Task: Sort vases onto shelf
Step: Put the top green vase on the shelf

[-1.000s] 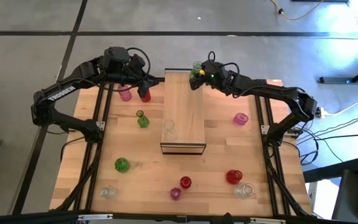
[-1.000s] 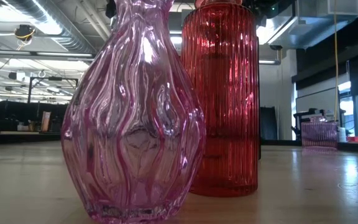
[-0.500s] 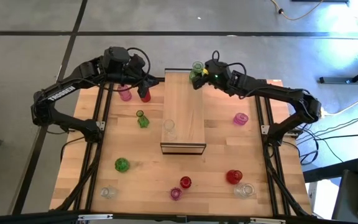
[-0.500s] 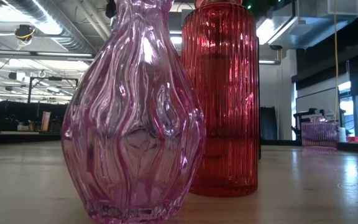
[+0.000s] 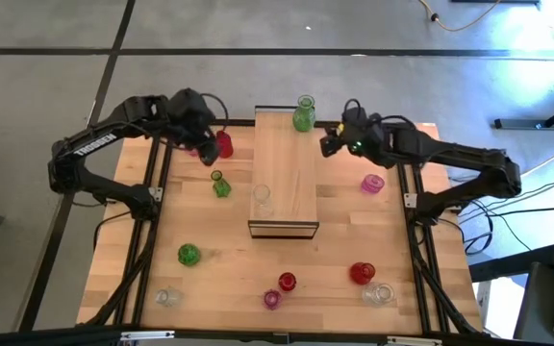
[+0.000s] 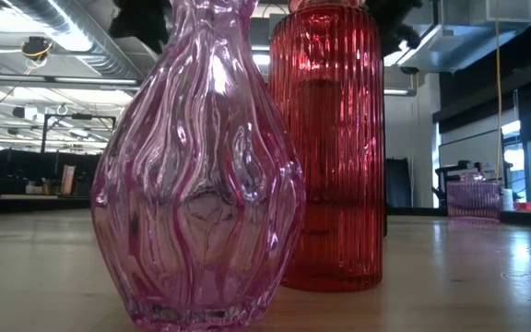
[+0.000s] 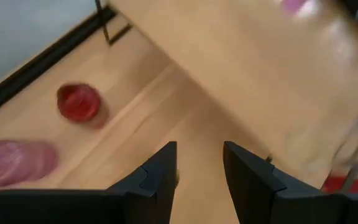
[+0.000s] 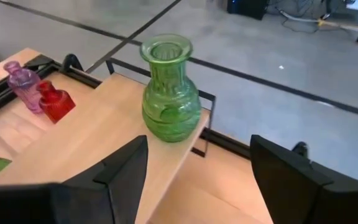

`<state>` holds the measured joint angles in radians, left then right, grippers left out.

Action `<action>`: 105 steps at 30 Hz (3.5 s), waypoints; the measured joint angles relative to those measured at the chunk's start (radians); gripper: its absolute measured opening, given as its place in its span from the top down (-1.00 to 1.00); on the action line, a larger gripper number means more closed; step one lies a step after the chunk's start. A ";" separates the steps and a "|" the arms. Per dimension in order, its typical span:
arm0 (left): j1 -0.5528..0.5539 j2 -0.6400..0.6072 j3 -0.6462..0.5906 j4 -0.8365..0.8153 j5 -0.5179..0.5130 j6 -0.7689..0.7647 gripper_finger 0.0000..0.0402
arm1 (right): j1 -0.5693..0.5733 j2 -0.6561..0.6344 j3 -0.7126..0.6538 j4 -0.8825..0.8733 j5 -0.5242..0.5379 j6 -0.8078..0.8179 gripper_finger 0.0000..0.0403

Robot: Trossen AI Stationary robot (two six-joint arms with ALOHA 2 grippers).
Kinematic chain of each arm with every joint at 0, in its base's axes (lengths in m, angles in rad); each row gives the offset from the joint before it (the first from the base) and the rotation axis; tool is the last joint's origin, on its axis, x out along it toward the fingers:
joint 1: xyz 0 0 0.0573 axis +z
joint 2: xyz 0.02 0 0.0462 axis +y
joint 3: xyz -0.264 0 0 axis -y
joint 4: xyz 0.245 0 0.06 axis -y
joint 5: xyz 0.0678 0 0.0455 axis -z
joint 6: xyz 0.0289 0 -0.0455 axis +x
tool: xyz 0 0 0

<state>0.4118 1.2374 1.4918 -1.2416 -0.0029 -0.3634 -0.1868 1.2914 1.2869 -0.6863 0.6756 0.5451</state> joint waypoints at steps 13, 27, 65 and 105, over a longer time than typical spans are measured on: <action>-0.324 -0.198 -0.182 0.073 -0.238 -0.299 0.38 | 0.012 -0.088 0.000 -0.133 0.059 0.001 -0.30; -0.813 -0.431 -0.888 0.615 -0.739 -0.548 0.38 | 0.011 -0.108 0.000 -0.212 0.046 0.000 -0.30; -0.764 -0.413 -1.341 1.104 -0.997 -0.497 0.01 | 0.010 -0.191 0.001 -0.243 0.050 0.083 -0.30; -0.358 -0.298 -1.341 1.509 -0.664 -0.147 0.47 | 0.010 -0.190 0.000 -0.328 0.041 0.138 -0.30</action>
<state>0.0537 0.9397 0.1505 0.2676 -0.6673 -0.5106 -0.1772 1.1011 1.2873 -1.0147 0.7163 0.6835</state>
